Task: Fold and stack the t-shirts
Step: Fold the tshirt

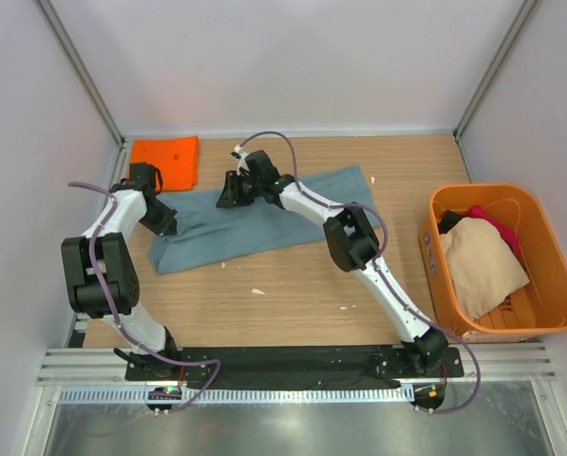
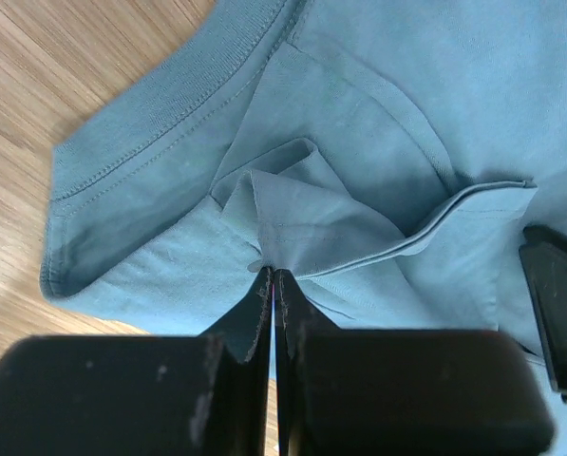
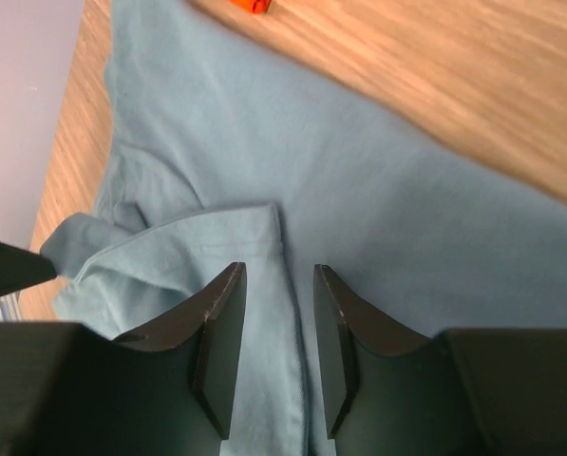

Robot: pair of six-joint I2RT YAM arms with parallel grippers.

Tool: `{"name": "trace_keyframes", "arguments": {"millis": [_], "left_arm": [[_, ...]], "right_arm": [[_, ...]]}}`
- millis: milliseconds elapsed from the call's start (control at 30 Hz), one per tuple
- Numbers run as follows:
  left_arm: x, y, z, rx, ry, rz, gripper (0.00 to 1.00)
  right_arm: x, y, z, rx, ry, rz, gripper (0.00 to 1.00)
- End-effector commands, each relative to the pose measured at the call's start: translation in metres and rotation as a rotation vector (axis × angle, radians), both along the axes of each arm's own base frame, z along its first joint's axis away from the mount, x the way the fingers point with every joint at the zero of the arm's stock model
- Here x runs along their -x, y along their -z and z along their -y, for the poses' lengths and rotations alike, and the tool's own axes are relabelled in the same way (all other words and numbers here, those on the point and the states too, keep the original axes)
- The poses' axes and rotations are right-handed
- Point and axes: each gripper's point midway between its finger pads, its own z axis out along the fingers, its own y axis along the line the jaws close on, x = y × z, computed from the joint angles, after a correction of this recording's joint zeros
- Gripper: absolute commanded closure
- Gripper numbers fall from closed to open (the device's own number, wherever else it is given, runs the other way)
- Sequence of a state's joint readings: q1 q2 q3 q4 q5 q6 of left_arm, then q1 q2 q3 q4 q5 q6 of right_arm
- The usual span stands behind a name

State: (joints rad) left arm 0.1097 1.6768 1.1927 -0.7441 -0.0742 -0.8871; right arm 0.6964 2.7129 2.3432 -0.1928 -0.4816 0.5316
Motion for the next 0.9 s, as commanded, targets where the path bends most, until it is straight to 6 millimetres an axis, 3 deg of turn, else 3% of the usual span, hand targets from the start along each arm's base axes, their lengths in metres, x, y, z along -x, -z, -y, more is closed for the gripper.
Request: {"name": "trace_keyframes", "arguments": {"millis": [0, 367, 533, 600, 867], "left_arm": [[-0.004, -0.012, 0.001, -0.004, 0.007, 0.054, 1.00], [-0.007, -0.010, 0.000, -0.005, 0.016, 0.055, 1.00], [-0.008, -0.012, -0.001, -0.011, 0.022, 0.058, 1.00], [-0.009, -0.012, -0.001, -0.010, 0.022, 0.060, 1.00], [-0.019, -0.022, -0.003, -0.021, 0.038, 0.091, 1.00]], "right_arm": [[-0.014, -0.015, -0.011, -0.042, 0.000, 0.086, 0.60], [0.011, -0.013, -0.031, -0.082, -0.068, 0.056, 0.73], [0.011, -0.014, -0.032, -0.088, -0.069, 0.055, 0.73], [0.006, -0.014, -0.030, -0.087, -0.051, 0.056, 0.80], [-0.014, -0.054, -0.018, -0.138, 0.012, 0.064, 0.99]]}}
